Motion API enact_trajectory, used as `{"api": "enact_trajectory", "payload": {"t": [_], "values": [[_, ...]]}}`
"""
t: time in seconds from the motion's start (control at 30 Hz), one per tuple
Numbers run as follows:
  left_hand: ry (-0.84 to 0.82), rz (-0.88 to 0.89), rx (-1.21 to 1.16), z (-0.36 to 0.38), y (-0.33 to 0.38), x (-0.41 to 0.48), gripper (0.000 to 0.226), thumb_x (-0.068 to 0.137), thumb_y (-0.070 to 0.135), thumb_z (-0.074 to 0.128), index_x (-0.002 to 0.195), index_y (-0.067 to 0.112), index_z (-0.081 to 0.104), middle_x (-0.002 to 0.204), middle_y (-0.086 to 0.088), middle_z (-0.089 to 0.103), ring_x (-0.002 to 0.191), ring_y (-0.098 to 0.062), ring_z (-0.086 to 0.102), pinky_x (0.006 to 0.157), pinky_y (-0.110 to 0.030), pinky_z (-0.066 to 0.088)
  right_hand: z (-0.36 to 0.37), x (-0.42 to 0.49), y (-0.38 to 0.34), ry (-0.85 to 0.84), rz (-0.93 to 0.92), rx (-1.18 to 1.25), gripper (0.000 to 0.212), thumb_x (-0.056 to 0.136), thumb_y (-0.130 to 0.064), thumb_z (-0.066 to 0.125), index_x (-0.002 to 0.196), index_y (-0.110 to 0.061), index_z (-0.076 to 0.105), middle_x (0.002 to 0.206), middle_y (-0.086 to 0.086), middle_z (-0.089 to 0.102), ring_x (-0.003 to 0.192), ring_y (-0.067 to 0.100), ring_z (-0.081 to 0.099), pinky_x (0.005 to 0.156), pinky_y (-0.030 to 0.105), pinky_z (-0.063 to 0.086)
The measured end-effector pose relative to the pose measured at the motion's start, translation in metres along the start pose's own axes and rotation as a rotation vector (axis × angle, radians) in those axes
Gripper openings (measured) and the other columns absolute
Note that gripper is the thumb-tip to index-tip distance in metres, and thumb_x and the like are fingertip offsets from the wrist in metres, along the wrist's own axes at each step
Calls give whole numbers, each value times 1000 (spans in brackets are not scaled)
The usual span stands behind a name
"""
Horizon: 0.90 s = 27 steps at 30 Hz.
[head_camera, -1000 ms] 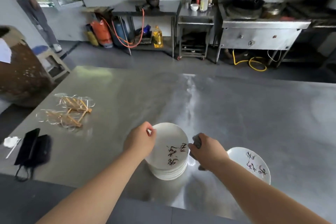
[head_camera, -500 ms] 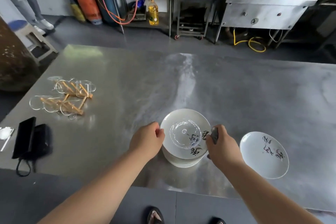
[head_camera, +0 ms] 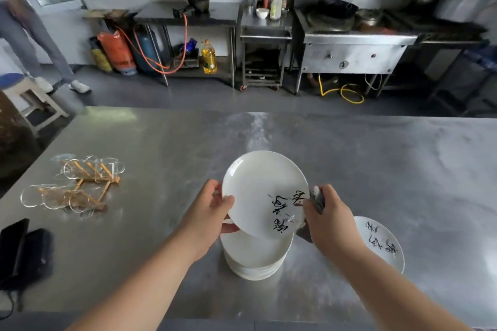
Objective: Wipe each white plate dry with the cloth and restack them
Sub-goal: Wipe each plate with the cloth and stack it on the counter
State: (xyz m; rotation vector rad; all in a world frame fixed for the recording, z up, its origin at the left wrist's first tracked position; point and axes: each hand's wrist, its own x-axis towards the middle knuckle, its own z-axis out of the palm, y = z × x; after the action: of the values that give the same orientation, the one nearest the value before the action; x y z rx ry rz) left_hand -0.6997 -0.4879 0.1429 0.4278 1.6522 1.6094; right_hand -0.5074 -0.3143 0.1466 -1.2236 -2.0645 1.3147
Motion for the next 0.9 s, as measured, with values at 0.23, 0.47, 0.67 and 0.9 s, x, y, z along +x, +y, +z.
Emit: {"api": "enact_trajectory", "payload": {"t": [0.23,0.47,0.67,0.9], "values": [[-144,40,-430,37,50,-27,52,85,11,61,136,21,64,132,-14,72,110,-34,73,77,-53,63,-62,-6,-56,210,-155,84,40,93,-30,54,121,-52,36,97,-22,66,85,-9,64,64,14,45],[-235,164,-430,95,70,-48,49,83,18,69,131,25,72,130,-15,73,103,-31,73,69,-43,64,-73,-43,-85,57,-734,-708,81,98,-67,35,156,-11,44,170,5,29,161,28,10,129,56,8],[-241,189,-455,116,76,-59,45,89,14,65,134,20,70,133,-20,71,108,-34,75,72,-46,65,-83,-70,-56,24,-841,-795,106,94,-81,23,156,4,37,167,18,29,156,40,24,123,54,27],[-300,138,-372,136,80,-68,45,90,9,58,132,14,71,127,-27,72,102,-38,75,76,-53,63,-139,-20,-83,-128,-762,-987,105,85,-85,-6,162,-13,-18,168,3,-30,155,22,-31,129,46,-4]]}}
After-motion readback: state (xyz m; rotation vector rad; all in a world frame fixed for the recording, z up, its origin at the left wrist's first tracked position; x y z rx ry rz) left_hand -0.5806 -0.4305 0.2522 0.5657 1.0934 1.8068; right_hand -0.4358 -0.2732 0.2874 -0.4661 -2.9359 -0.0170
